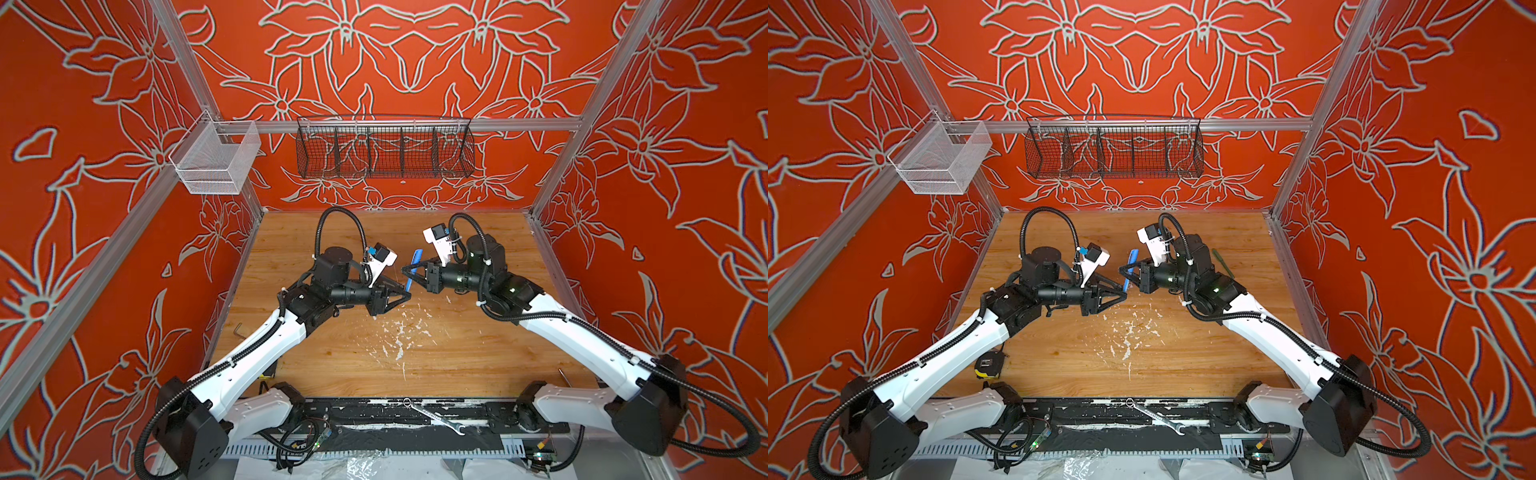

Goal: Insert the pens into the pen caps

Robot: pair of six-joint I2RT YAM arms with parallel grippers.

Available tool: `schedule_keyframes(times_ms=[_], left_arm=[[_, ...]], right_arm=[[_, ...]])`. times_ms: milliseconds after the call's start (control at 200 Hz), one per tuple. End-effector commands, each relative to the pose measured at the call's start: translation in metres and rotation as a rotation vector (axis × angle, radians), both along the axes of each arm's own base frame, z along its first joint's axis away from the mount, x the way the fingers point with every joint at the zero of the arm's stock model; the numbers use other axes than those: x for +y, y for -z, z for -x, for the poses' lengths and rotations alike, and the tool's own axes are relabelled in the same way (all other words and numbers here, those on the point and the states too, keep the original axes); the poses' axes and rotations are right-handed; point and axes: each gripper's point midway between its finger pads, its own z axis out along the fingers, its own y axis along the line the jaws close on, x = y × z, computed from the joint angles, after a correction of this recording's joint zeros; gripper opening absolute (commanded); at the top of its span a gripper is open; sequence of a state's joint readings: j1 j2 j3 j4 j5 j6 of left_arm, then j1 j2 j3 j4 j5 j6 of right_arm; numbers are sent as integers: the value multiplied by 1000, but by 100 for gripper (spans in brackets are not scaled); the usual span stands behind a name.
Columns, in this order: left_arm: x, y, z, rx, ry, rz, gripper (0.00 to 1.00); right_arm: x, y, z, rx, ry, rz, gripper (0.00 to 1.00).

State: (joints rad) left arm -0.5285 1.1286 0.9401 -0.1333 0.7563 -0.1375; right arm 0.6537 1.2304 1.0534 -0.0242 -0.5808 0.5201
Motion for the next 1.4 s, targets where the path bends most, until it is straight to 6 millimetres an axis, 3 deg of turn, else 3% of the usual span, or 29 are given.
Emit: schedule_keyframes(times_ms=[0,195,410,510,661,746,876,1171,1396], left_arm=[[-2,-4,3,-6,35,16,43],[-3,-1,3,6,46,3,41],[-2,-5,4,-8,43,6,23],[-2,-6,3,-10,39,6,19],[-1,-7,3,-18,32,5,19],[-1,-7,3,-17,30,4,34],[-1,-5,3,-12,32,5,37],[-1,-6,3,-16,33,5,36],[0,-9,3,-35,25,13,28]], right_arm=[[-1,-21,-1,-54,14,-42,0],[-2,-23,-2,-62,18,-48,0],[-2,-28,-4,-74,23,-59,0],[-1,-30,-4,-75,19,-67,0],[-2,-33,-4,-85,28,-71,0],[-4,-34,-5,-90,35,-68,0],[-5,-36,-4,-92,39,-71,0],[-2,-40,-3,-84,28,-110,0],[2,-36,-4,-65,10,-109,0]])
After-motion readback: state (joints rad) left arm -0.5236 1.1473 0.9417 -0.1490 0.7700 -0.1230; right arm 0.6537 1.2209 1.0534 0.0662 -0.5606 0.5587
